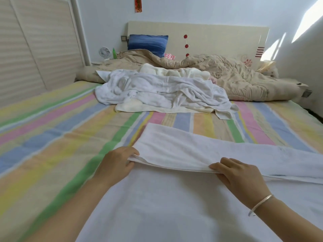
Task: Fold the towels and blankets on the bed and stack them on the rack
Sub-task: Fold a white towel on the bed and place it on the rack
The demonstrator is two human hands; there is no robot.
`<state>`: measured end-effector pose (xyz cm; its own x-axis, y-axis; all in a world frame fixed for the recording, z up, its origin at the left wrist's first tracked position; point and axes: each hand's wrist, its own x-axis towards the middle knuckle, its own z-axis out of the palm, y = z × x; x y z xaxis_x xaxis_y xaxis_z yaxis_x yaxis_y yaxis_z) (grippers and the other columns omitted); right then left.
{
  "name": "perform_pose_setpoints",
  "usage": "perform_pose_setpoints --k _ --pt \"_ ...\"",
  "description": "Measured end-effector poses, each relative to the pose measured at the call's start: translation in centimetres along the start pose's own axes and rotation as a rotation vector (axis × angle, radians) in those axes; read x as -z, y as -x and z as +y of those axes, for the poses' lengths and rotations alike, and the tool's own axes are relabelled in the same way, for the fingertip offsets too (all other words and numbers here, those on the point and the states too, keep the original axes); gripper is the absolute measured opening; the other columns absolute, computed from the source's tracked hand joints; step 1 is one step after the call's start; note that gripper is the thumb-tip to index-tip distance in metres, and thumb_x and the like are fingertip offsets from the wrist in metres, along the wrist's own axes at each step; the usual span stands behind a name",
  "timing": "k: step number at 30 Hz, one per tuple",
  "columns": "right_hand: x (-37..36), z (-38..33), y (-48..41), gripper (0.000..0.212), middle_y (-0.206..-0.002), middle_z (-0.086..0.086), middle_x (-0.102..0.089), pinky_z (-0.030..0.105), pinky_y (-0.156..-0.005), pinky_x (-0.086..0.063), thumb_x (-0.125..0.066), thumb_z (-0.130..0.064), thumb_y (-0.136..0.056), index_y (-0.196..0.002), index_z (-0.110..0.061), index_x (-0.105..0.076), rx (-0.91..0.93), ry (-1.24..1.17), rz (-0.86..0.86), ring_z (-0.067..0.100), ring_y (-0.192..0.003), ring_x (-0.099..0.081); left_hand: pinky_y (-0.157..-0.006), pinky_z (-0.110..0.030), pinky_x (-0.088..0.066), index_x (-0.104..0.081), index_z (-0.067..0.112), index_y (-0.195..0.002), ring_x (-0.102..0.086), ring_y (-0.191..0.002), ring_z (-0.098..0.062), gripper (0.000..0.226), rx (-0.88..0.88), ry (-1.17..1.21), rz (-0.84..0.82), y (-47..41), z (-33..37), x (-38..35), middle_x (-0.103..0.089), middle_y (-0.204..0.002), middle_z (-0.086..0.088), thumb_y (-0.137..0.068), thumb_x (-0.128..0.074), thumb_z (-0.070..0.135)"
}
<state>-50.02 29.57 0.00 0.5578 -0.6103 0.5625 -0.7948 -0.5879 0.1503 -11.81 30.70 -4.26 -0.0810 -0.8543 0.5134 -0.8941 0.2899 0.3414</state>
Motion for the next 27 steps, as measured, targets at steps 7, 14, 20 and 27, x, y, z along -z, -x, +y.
perform_pose_setpoints --k 7,14,20,27 --pt "-1.5 -2.3 4.9 0.034 -0.077 -0.005 -0.059 0.031 -0.039 -0.043 -0.083 -0.010 -0.065 -0.095 -0.023 -0.073 0.014 -0.004 -0.077 0.022 -0.065 -0.062 -0.067 -0.031 -0.059 -0.078 0.020 -0.084 -0.071 -0.088 -0.018 0.026 -0.011 -0.099 -0.027 3.9 1.1 1.1 -0.075 -0.092 0.005 -0.071 -0.065 0.003" --pt "-0.9 0.0 5.6 0.033 -0.068 0.005 -0.052 0.036 -0.045 -0.042 -0.090 -0.003 -0.051 -0.076 -0.014 -0.070 -0.107 0.102 -0.100 0.031 -0.057 -0.054 -0.044 -0.031 -0.054 -0.075 0.020 -0.067 -0.070 -0.065 -0.020 0.023 -0.042 -0.328 -0.129 2.7 0.9 1.7 -0.071 -0.069 0.001 -0.061 -0.082 -0.001" --pt "0.5 -0.8 6.5 0.034 -0.070 0.002 -0.053 0.029 -0.039 -0.037 -0.089 -0.005 -0.055 -0.084 -0.017 -0.075 -0.075 0.054 -0.056 0.027 -0.057 -0.057 -0.040 -0.031 -0.051 -0.076 0.025 -0.075 -0.068 -0.057 -0.022 0.029 0.004 -0.424 -0.184 3.4 0.8 2.4 -0.072 -0.069 0.001 -0.062 -0.079 -0.002" --pt "-0.1 -0.5 8.7 0.044 -0.080 -0.006 -0.062 0.031 -0.057 -0.046 -0.082 -0.004 -0.059 -0.097 -0.024 -0.074 -0.063 -0.041 -0.099 0.023 -0.069 -0.062 -0.094 -0.031 -0.045 -0.053 0.032 -0.135 -0.050 -0.122 -0.017 0.059 0.149 -0.523 -0.452 4.2 3.4 2.1 -0.054 -0.129 0.009 -0.085 -0.042 0.004"
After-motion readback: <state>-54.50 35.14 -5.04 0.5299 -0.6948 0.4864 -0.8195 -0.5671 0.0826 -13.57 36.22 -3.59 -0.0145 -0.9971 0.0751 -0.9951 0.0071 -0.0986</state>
